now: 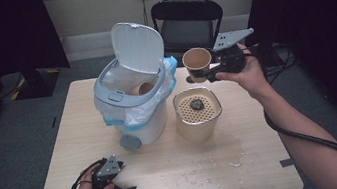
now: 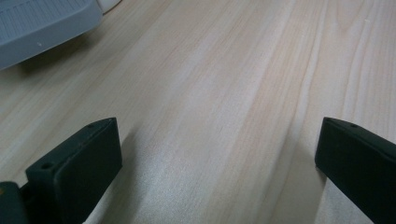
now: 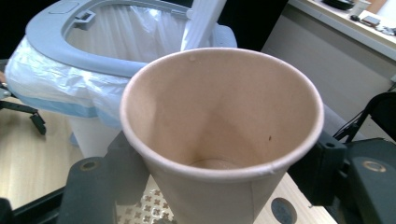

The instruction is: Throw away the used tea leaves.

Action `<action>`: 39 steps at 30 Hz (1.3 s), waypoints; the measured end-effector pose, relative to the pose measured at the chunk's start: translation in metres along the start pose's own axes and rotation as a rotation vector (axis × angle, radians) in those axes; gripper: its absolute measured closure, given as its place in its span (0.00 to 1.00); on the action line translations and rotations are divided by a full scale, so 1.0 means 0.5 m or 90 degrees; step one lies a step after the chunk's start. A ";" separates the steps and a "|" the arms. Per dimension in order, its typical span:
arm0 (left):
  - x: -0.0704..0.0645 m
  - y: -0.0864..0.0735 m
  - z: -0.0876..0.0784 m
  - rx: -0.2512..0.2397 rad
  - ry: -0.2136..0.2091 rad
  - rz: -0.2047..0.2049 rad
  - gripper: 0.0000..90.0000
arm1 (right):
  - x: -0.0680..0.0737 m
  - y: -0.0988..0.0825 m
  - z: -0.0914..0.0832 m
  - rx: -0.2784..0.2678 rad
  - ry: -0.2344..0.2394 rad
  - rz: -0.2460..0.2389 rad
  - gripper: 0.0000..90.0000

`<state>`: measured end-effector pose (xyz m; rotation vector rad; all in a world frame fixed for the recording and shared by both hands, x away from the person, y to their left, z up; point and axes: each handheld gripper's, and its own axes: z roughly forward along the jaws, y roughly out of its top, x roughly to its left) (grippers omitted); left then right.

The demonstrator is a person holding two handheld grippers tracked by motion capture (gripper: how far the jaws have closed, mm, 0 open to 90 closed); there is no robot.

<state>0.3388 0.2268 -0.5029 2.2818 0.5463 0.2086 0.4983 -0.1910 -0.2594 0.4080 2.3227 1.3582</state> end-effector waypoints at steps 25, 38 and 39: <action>0.000 0.000 0.000 0.000 0.000 0.000 0.00 | -0.005 0.065 0.004 0.002 0.033 0.007 0.35; 0.000 0.000 0.000 0.000 0.000 0.000 0.00 | 0.006 0.109 0.016 -0.006 0.047 -0.005 0.35; 0.000 0.000 0.000 0.000 0.000 0.000 0.00 | 0.007 0.112 0.018 -0.006 0.049 -0.005 0.35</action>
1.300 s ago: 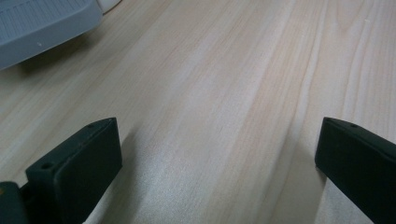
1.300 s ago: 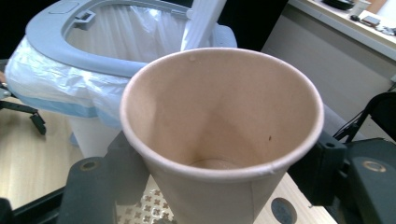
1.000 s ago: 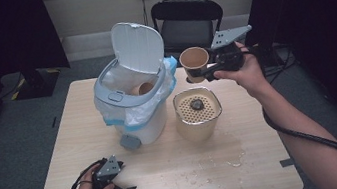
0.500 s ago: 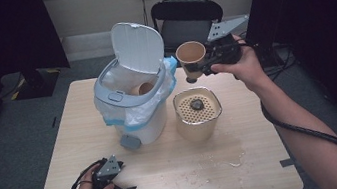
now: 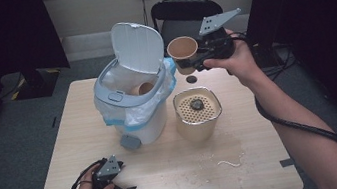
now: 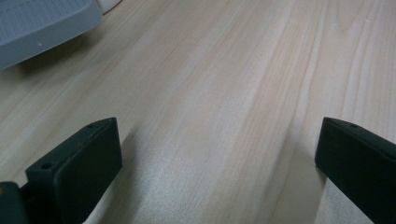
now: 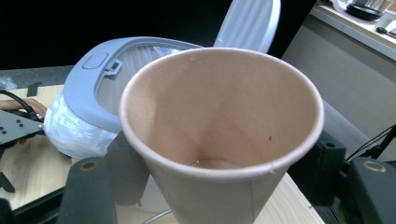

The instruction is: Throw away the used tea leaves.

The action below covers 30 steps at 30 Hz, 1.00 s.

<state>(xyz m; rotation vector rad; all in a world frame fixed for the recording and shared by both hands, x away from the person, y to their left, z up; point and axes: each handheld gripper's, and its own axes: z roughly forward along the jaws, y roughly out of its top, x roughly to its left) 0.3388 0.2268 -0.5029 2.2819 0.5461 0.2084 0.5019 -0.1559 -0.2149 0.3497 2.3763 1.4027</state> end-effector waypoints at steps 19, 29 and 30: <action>0.000 0.000 0.000 0.000 0.000 0.000 0.00 | 0.034 0.048 0.062 -0.002 0.039 -0.017 0.34; 0.000 0.000 0.000 -0.001 0.000 0.000 0.00 | 0.051 0.068 0.104 -0.013 0.054 -0.021 0.34; 0.000 0.000 0.000 -0.001 0.000 0.000 0.00 | 0.052 0.070 0.109 -0.014 0.056 -0.020 0.34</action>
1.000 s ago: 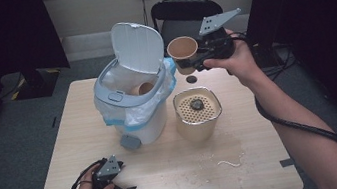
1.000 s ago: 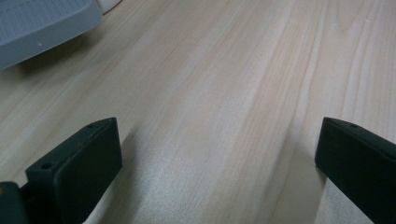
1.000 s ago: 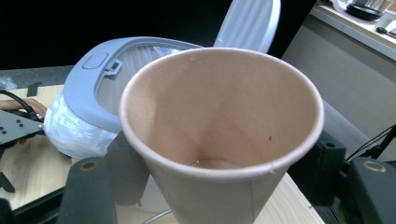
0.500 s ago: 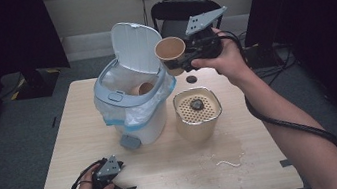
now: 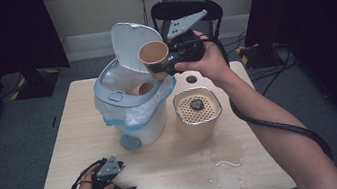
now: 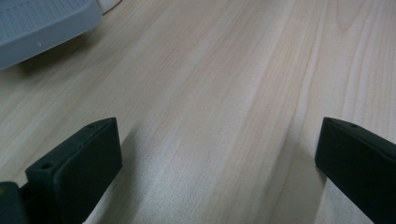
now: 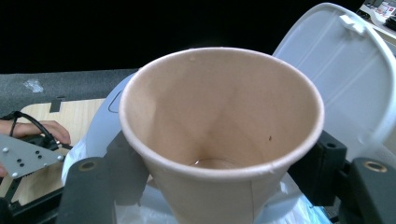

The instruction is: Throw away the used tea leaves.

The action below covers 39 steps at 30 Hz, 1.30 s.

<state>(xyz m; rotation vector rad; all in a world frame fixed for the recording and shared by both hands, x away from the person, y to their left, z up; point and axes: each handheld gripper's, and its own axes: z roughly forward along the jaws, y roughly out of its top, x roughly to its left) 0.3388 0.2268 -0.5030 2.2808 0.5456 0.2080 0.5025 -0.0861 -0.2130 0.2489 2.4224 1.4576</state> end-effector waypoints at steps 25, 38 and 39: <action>0.000 0.000 0.000 0.001 0.001 0.001 0.00 | 0.006 -0.006 0.095 0.017 0.020 0.015 0.31; 0.000 0.000 0.000 0.001 0.000 0.001 0.00 | 0.008 -0.010 0.087 0.017 0.017 0.034 0.18; 0.000 0.000 0.000 0.001 0.000 0.000 0.00 | 0.008 -0.012 0.081 0.016 0.018 0.034 0.18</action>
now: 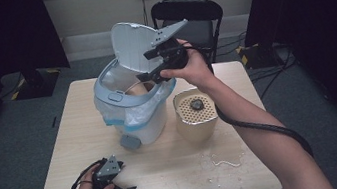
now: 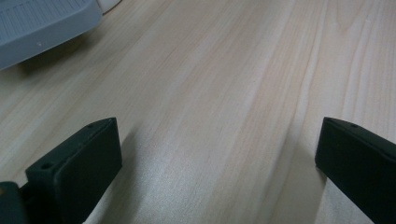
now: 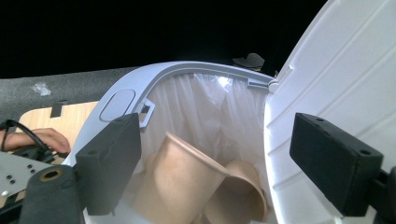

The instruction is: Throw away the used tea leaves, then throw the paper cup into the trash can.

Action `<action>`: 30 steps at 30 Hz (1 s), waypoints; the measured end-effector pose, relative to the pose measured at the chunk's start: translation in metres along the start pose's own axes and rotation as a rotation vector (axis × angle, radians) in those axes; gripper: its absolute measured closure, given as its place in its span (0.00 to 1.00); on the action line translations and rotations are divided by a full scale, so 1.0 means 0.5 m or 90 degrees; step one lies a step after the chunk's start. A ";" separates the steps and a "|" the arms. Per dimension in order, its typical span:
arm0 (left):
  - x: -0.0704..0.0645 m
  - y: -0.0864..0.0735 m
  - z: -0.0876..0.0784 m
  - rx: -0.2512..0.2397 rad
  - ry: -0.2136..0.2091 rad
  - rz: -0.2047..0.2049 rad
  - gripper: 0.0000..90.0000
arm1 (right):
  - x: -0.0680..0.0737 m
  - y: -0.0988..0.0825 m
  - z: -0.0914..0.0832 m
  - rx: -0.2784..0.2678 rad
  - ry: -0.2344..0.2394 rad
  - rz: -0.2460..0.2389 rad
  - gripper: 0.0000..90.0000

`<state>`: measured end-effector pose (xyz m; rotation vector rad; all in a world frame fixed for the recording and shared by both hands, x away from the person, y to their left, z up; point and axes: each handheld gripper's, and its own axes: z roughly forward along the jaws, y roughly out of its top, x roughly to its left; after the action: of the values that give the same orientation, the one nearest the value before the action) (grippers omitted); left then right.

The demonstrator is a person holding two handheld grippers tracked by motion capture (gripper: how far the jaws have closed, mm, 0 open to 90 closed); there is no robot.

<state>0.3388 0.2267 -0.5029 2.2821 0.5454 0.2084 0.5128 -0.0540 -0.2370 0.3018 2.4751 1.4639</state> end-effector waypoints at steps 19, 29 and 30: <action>0.000 0.000 0.000 0.000 0.001 0.000 0.00 | -0.020 -0.045 -0.083 0.015 -0.034 0.012 0.19; 0.000 0.000 0.000 0.000 0.001 0.000 0.00 | -0.040 -0.059 -0.095 0.028 -0.057 0.024 0.19; 0.000 0.000 0.000 0.000 0.001 0.000 0.00 | -0.043 -0.060 -0.094 0.029 -0.056 0.027 0.19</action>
<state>0.3388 0.2267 -0.5030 2.2819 0.5456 0.2104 0.5169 -0.1134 -0.2393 0.4205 2.4489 1.3814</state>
